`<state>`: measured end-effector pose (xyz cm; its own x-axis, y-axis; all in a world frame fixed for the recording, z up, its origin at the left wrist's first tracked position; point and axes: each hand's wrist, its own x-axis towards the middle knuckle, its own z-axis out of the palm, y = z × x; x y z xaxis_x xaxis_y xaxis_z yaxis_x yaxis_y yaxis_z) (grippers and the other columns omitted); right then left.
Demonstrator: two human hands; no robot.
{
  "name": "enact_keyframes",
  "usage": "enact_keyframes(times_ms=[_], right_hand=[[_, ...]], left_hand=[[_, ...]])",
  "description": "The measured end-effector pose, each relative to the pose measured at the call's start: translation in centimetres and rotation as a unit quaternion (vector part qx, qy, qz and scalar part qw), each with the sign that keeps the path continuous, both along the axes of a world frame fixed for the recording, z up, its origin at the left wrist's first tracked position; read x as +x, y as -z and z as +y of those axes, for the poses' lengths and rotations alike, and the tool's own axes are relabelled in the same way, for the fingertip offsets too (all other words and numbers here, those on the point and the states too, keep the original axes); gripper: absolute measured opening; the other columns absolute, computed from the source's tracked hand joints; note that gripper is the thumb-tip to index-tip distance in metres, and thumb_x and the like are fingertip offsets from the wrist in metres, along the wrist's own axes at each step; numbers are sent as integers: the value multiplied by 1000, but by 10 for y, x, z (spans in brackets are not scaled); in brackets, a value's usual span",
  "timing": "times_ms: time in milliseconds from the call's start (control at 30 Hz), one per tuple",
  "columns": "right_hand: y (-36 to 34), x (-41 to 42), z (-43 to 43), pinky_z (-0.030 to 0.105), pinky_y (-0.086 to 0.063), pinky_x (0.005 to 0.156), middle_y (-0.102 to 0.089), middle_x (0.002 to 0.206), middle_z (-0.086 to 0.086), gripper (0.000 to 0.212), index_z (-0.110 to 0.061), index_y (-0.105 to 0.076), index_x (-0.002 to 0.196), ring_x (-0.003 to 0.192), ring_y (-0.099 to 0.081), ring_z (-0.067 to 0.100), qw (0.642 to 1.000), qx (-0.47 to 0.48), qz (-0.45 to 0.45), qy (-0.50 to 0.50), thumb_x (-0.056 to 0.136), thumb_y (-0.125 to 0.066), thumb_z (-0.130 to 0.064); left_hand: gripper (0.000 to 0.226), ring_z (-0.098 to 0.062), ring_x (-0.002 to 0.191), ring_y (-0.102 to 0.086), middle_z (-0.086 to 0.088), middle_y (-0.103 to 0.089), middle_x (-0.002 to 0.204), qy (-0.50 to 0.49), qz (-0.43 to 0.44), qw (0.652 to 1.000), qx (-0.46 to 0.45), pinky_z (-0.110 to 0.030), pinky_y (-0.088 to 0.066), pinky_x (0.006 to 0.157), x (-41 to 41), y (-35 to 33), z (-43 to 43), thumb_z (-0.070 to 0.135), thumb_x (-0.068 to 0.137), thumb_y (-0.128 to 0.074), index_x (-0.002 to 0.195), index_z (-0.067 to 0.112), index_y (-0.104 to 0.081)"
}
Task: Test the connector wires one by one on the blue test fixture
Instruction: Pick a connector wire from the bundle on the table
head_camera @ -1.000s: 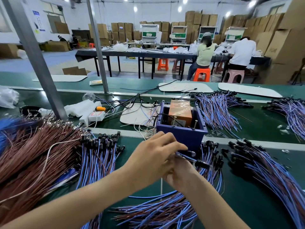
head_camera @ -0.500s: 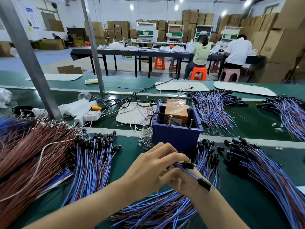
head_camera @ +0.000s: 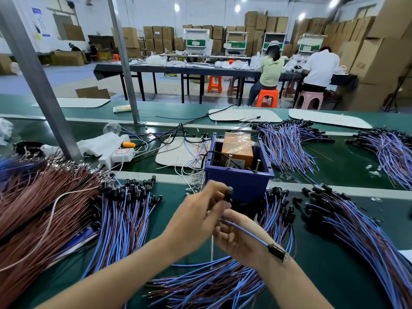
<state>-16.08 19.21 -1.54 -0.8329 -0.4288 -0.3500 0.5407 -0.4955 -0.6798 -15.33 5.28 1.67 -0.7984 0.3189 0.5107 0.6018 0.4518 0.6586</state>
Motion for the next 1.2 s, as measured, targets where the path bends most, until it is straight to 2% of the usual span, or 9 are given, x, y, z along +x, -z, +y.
enact_keyframes(times_ms=[167,367,500,633,767,867,967,1067,1200], right_hand=[[-13,2,-2,20,-54,47,-65,70,11,19,1,-75,87,50,-63,14,997,-15,-74,22,76,-70,-13],[-13,2,5,17,-47,37,-58,65,11,16,3,-72,84,42,-54,12,995,-57,-81,24,71,-64,-1],[-17,5,19,16,-39,32,-50,58,6,11,3,-72,69,39,-46,10,994,-88,-64,25,70,-61,-1],[-29,4,24,18,-38,34,-49,57,5,20,1,-71,74,40,-44,11,994,-110,-12,19,56,-78,5],[-40,-2,25,19,-41,37,-50,59,4,24,-2,-73,78,42,-44,11,991,-133,31,12,56,-81,1],[-43,-6,35,18,-40,37,-49,61,4,45,-1,-72,81,44,-44,10,987,-149,49,24,39,-91,-1],[-42,-8,55,15,-41,38,-53,63,4,47,2,-71,79,45,-47,10,981,-183,46,54,37,-91,1],[-38,-13,73,16,-47,42,-63,69,8,19,6,-72,79,48,-56,11,970,-201,5,139,61,-69,2],[-31,-20,86,19,-53,50,-69,77,13,31,9,-68,88,55,-64,16,932,-254,-13,258,74,-43,-4]], left_hand=[[19,-14,51,-56,-1,-68,75,-59,-125,978,157,-27,-50,48,-20,-2,-17,7,98,-45,99,26,-46],[16,-7,54,-65,-4,-66,84,-234,-128,947,178,-34,-59,63,-61,-7,-70,6,97,-49,110,15,-50],[67,-28,99,-64,-22,-52,133,-329,-223,916,60,-44,-48,94,-76,0,-107,9,95,-54,150,18,-15],[90,-21,144,-19,-5,-8,160,-302,-145,941,-56,-38,-16,117,-52,1,-96,28,94,-57,151,23,13],[71,21,97,-51,24,-54,120,4,-243,960,-140,-4,-37,90,-12,-1,-47,53,93,-40,135,58,16],[58,2,72,-56,11,-63,85,33,-204,964,-169,-14,-43,75,-5,6,-27,28,99,-47,144,44,-14],[23,-6,59,-49,8,-56,62,48,-258,961,-87,-22,-41,66,-9,7,-31,14,99,-48,115,16,-64],[23,-8,56,-51,7,-57,55,98,-297,948,-54,-21,-41,63,-7,3,-36,11,99,-47,97,17,-69],[24,-7,56,-51,7,-61,58,105,-342,933,-33,-17,-43,60,-5,5,-48,9,99,-47,100,21,-68]])
